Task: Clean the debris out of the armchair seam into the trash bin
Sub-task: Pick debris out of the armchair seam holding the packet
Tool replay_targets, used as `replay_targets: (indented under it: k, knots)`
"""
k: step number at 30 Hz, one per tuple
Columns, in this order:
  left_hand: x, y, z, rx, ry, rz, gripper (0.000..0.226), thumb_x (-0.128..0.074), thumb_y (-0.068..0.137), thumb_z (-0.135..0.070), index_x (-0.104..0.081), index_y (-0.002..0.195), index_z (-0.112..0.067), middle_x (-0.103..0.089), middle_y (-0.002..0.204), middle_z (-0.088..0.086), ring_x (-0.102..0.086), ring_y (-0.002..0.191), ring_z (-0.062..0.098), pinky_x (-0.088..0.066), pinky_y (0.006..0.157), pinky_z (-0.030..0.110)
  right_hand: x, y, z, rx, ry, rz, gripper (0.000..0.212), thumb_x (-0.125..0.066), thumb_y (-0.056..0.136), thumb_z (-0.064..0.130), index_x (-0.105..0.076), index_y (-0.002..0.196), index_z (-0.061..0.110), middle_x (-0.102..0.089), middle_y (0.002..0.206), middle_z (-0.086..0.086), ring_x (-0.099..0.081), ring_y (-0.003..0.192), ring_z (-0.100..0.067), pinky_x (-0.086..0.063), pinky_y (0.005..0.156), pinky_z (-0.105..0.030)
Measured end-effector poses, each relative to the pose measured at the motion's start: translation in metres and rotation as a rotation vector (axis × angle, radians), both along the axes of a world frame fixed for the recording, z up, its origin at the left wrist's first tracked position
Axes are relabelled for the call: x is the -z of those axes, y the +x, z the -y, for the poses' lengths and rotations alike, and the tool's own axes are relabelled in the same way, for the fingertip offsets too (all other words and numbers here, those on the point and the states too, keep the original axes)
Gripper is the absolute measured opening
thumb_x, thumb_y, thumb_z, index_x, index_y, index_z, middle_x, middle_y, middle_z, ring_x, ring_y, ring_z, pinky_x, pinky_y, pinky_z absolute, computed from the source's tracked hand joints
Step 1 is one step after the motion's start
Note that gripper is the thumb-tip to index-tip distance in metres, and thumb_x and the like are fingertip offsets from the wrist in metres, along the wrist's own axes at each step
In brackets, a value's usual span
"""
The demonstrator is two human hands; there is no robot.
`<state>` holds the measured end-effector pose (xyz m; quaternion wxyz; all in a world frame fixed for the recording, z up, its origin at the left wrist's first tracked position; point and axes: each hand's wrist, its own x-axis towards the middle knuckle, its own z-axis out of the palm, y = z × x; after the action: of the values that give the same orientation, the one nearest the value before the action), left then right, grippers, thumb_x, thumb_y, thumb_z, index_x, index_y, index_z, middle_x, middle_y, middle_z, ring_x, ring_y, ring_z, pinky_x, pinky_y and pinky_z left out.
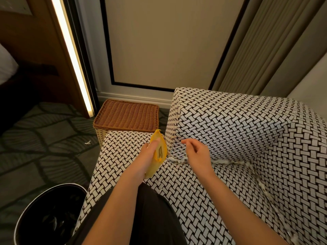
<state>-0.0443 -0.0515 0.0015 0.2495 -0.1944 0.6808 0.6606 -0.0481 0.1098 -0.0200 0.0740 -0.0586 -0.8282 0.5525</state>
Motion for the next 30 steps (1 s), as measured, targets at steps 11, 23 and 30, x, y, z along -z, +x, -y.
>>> replay_targets:
  k: [11, 23, 30]
  knots:
    - [0.017, -0.009, -0.002, 0.05, -0.067, -0.021, 0.075, -0.046, 0.083, -0.06, -0.008, 0.144, -0.041, -0.026, 0.145, 0.002, -0.033, 0.123, 0.029, -0.035, 0.097, 0.047, 0.082, -0.001, -0.042, -0.019, 0.489, 0.288, 0.029, -0.053, 0.092, 0.018, -0.06, 0.12, 0.018, -0.054, 0.08, 0.003, -0.044, 0.055, -0.005, -0.036, 0.05, -0.016]
    - [0.023, -0.013, -0.003, 0.059, -0.071, -0.036, 0.075, -0.046, 0.084, -0.059, -0.009, 0.145, -0.036, -0.028, 0.144, 0.002, -0.034, 0.124, 0.029, -0.032, 0.104, 0.049, 0.08, -0.031, -0.036, -0.14, 0.884, 0.458, 0.035, -0.044, 0.094, 0.039, -0.052, 0.123, 0.022, -0.063, 0.112, -0.003, -0.059, 0.102, -0.024, -0.047, 0.077, -0.031]
    - [0.027, -0.014, -0.003, 0.063, -0.095, -0.044, 0.075, -0.046, 0.083, -0.06, -0.01, 0.144, -0.036, -0.03, 0.143, 0.003, -0.036, 0.121, 0.028, -0.033, 0.103, 0.046, 0.078, -0.046, -0.034, -0.226, 0.908, 0.62, 0.038, -0.043, 0.093, 0.042, -0.051, 0.124, 0.022, -0.061, 0.112, -0.002, -0.059, 0.097, -0.021, -0.049, 0.078, -0.032]
